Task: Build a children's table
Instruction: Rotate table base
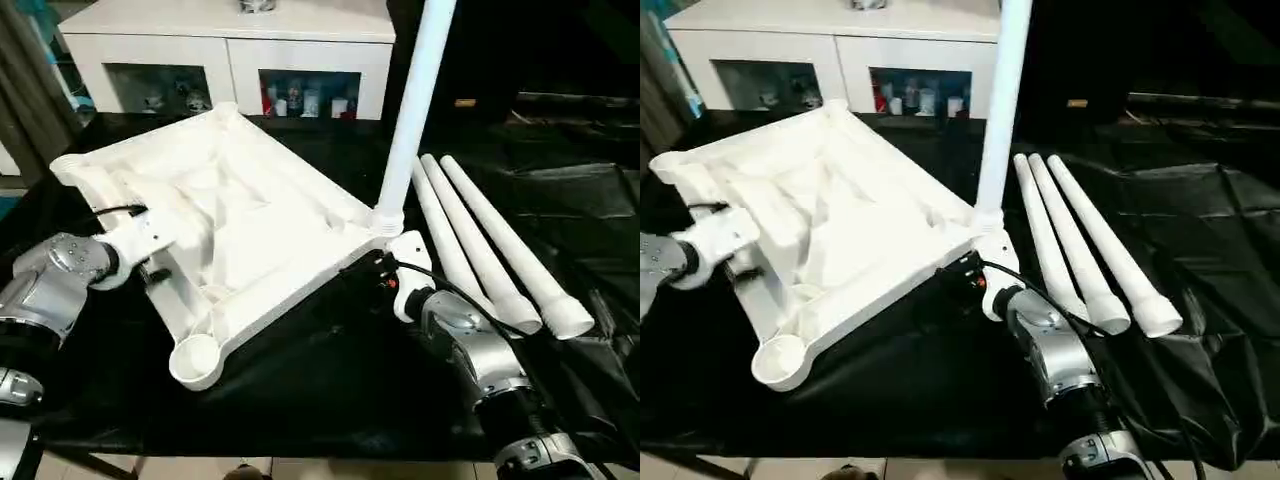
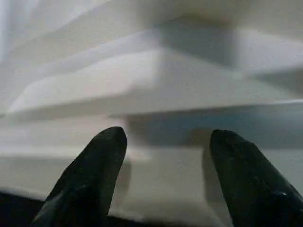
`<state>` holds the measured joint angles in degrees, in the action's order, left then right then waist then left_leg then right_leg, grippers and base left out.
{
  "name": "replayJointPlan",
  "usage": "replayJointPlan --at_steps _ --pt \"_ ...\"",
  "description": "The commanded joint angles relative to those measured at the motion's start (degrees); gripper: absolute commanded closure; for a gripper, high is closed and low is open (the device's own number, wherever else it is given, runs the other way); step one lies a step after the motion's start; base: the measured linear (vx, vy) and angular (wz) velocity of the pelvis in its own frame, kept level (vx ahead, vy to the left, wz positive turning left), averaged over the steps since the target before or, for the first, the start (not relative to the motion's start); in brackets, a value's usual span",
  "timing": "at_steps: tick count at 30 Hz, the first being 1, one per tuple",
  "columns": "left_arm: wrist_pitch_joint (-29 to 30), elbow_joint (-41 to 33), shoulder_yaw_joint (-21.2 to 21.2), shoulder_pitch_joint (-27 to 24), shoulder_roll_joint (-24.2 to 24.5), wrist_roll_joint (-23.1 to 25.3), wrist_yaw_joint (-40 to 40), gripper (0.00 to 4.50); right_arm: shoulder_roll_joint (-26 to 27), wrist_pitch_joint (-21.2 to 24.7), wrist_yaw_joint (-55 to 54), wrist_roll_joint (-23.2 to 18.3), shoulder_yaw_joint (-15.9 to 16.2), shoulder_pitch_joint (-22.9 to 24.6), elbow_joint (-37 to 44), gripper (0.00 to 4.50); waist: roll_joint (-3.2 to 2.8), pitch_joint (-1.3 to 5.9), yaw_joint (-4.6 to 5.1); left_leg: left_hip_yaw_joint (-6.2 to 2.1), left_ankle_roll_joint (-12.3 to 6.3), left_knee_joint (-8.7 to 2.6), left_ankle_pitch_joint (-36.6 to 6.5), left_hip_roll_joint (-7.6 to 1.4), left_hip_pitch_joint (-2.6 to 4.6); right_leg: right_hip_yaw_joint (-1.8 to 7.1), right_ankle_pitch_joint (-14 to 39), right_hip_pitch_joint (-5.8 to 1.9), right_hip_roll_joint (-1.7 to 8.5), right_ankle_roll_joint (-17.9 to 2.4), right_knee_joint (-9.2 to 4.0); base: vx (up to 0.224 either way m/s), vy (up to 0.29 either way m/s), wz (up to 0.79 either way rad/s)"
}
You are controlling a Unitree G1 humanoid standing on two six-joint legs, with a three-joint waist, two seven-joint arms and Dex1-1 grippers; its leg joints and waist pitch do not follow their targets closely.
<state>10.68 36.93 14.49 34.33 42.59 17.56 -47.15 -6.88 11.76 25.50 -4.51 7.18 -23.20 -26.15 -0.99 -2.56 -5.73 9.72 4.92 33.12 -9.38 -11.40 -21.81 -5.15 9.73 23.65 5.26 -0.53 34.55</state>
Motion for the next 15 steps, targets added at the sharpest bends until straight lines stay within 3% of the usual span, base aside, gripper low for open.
replayJointPlan --at_steps 1,4,5,8,9,11,13,15 --pt "0.1 1.1 1.9 -1.0 0.1 -0.5 -2.9 1.5 -0.1 -0.2 0.2 -0.1 -0.5 -0.8 -0.5 1.22 -1.1 3.9 -0.03 -0.55 1.23 -4.15 -15.7 -1.48 1.11 2.92 6.2 -3.18 3.19 -12.0 -2.98 0.0 0.0 0.0" --pt "-0.7 -0.3 2.7 -1.8 -0.1 -2.1 -8.5 1.52 0.0 -0.9 0.3 -0.1 -0.6 -1.5 -2.4 1.41 -1.0 3.88 0.28 -0.51 1.03 -4.13 -15.8 -1.45 1.1 2.9 6.5 -3.2 3.26 -12.7 -2.98 0.0 0.0 0.0" --pt "-0.7 -0.8 2.8 -2.0 -0.1 -2.4 -9.7 1.86 0.1 -1.1 0.4 -0.1 -0.6 -1.6 -2.7 1.54 -1.06 3.86 0.33 -0.49 1.02 -4.12 -16.0 -1.52 1.17 2.94 6.9 -3.14 3.28 -12.8 -3.04 0.0 0.0 0.0" --pt "-1.6 -3.0 3.7 -3.0 0.6 -3.1 -13.6 1.94 0.6 -1.6 0.8 -0.1 -0.6 -2.3 -4.4 1.75 -1.07 3.8 0.37 -0.48 0.88 -4.17 -16.2 -1.61 1.19 2.98 7.1 -3.13 3.31 -13.1 -2.98 0.0 0.0 0.0" --pt "-1.1 -5.7 3.8 -4.0 0.8 -4.8 -16.7 2.01 0.9 -2.1 1.2 -0.1 -0.5 -3.0 -5.8 1.84 -0.71 3.78 0.41 -0.4 0.77 -4.19 -16.2 -1.62 1.23 2.99 7.2 -3.14 3.24 -13.1 -3.08 0.0 0.0 0.0" --pt "-1.4 -8.9 4.5 -5.5 1.4 -6.4 -20.1 2.26 1.3 -2.4 1.4 -0.1 -0.3 -3.8 -7.0 1.98 -0.96 3.51 0.42 -0.45 1.01 -4.41 -17.7 -1.74 1.32 3.03 9.8 -2.96 3.38 -13.0 -3.21 0.0 0.0 0.0" --pt "-0.6 -10.8 4.9 -6.2 1.8 -7.3 -22.0 2.32 1.4 -2.5 1.7 -0.1 -0.3 -4.1 -7.5 2.08 -0.65 3.24 0.58 -0.45 1.24 -4.62 -19.7 -1.67 1.41 3.12 13.2 -3.03 3.34 -12.3 -3.49 0.0 0.0 0.0" --pt "1.8 -16.0 6.2 -8.1 2.8 -8.8 -25.6 2.39 1.7 -2.8 2.0 -0.1 0.0 -4.6 -8.4 2.25 -0.73 3.13 0.65 -0.61 1.55 -4.82 -20.8 -1.83 1.53 3.26 16.1 -3.0 3.63 -11.8 -3.65 0.0 0.0 0.0"
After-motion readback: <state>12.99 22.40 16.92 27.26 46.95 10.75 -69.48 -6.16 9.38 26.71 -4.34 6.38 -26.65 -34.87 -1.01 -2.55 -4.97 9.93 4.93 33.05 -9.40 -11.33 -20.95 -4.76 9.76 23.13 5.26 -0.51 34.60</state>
